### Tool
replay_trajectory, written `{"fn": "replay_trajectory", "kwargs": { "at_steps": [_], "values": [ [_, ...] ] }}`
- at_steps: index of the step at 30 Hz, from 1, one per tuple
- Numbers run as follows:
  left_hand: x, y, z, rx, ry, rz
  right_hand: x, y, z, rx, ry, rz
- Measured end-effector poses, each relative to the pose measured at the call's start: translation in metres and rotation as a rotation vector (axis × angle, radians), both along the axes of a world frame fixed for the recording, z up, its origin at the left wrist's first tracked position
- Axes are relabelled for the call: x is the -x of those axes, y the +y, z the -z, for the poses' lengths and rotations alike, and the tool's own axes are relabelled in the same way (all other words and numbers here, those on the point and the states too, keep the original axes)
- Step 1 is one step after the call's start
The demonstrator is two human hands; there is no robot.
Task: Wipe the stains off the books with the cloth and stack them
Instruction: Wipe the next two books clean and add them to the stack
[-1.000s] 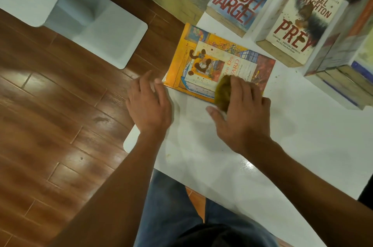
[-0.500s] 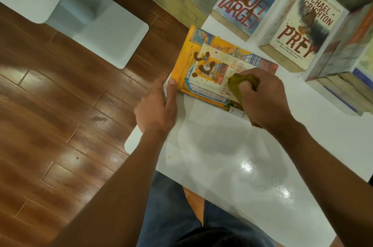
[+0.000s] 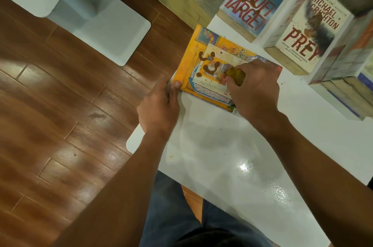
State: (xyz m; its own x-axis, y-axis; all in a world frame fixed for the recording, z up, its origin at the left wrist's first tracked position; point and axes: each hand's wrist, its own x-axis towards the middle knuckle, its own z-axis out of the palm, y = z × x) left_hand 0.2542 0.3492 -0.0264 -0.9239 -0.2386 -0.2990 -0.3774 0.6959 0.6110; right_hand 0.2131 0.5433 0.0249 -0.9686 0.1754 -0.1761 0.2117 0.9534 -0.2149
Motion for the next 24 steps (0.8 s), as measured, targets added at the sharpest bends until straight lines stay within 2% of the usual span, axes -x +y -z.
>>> {"fn": "replay_trajectory", "kwargs": {
  "at_steps": [4,6,9,12,16,18,20,24],
  "values": [
    [0.000,0.001,-0.002,0.008,-0.007,-0.007,-0.006,-0.006,-0.004,0.102,0.011,-0.245],
    [0.001,0.001,-0.002,0.015,-0.022,-0.001,-0.006,-0.002,-0.005,0.113,-0.005,-0.271],
    [0.002,0.001,-0.005,0.020,-0.039,0.002,0.003,0.003,-0.007,0.148,-0.031,-0.159],
    [0.002,0.002,-0.008,0.022,-0.036,-0.008,0.010,0.005,-0.013,0.299,-0.096,-0.067],
    [0.002,0.002,-0.009,0.017,-0.016,-0.024,0.022,0.019,-0.030,0.759,-0.262,0.194],
    [0.002,0.002,-0.009,0.020,-0.029,-0.022,0.026,0.028,-0.035,0.887,-0.304,0.215],
    [0.002,0.002,-0.009,0.015,-0.035,-0.021,0.028,0.032,-0.033,0.843,-0.306,0.187],
    [0.001,0.003,-0.009,0.020,-0.027,-0.021,0.030,0.033,-0.026,0.607,-0.223,0.062]
  ]
}}
